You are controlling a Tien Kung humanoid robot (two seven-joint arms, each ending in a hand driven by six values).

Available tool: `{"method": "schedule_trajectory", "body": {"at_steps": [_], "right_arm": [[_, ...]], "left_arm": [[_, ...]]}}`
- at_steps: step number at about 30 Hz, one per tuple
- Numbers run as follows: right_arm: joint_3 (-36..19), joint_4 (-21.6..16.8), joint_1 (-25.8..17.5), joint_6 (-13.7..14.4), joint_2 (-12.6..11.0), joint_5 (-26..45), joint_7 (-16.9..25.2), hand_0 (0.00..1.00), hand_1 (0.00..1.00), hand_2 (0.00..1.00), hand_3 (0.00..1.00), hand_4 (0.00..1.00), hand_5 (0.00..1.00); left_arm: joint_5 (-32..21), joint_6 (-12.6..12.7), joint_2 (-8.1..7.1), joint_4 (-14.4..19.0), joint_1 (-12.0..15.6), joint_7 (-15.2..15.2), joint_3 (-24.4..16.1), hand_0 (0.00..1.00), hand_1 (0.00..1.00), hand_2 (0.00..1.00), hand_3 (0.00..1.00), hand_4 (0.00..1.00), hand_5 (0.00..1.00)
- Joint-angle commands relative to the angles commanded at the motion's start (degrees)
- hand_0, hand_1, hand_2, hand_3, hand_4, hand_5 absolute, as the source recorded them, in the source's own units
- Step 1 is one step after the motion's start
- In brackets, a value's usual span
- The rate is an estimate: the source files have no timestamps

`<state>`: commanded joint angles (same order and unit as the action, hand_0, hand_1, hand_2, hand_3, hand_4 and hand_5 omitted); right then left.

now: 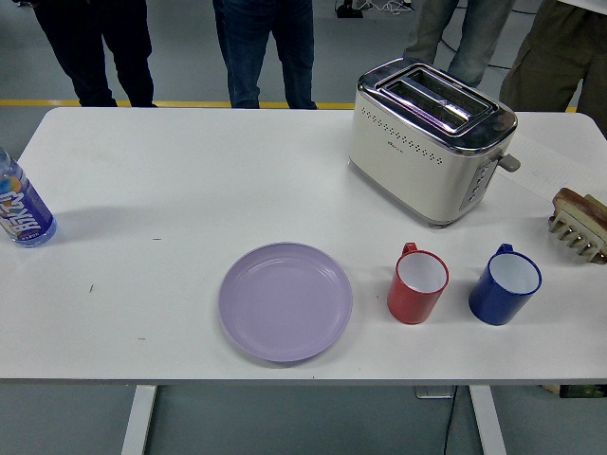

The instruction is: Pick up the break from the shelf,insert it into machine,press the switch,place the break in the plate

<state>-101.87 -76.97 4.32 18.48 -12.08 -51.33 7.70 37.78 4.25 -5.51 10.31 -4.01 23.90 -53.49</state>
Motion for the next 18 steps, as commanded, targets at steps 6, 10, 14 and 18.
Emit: {"method": "schedule_trajectory", "body": {"at_steps": [6, 10, 14, 18], "right_arm": [[0.59, -1.48, 0.22, -1.69, -0.52, -11.55, -4.14, 0.841, 0.761, 0.797, 0.794, 0.7, 0.179], [1.38, -2.62, 0.36, -2.93, -0.8, -21.37, -6.38, 0.889, 0.808, 0.837, 0.84, 0.75, 0.158], [2.42, -3.51, 0.63, -4.29, -1.05, -30.68, -8.01, 0.905, 0.825, 0.855, 0.855, 0.77, 0.151], [3.14, -3.77, 0.8, -4.7, -1.21, -40.36, -8.43, 0.905, 0.825, 0.855, 0.855, 0.77, 0.151]], "left_arm": [[0.01, -0.01, -0.01, 0.0, -0.01, 0.0, -0.01, 0.368, 0.484, 0.632, 0.734, 0.587, 0.998], [-0.03, -0.02, -0.05, 0.0, -0.08, 0.01, 0.05, 0.368, 0.484, 0.63, 0.733, 0.589, 0.998], [-0.06, -0.02, -0.1, 0.0, -0.15, 0.02, 0.08, 0.368, 0.483, 0.631, 0.733, 0.59, 0.998], [-0.03, 0.02, -0.1, 0.0, -0.17, 0.01, 0.04, 0.368, 0.483, 0.631, 0.733, 0.59, 0.998]]}}
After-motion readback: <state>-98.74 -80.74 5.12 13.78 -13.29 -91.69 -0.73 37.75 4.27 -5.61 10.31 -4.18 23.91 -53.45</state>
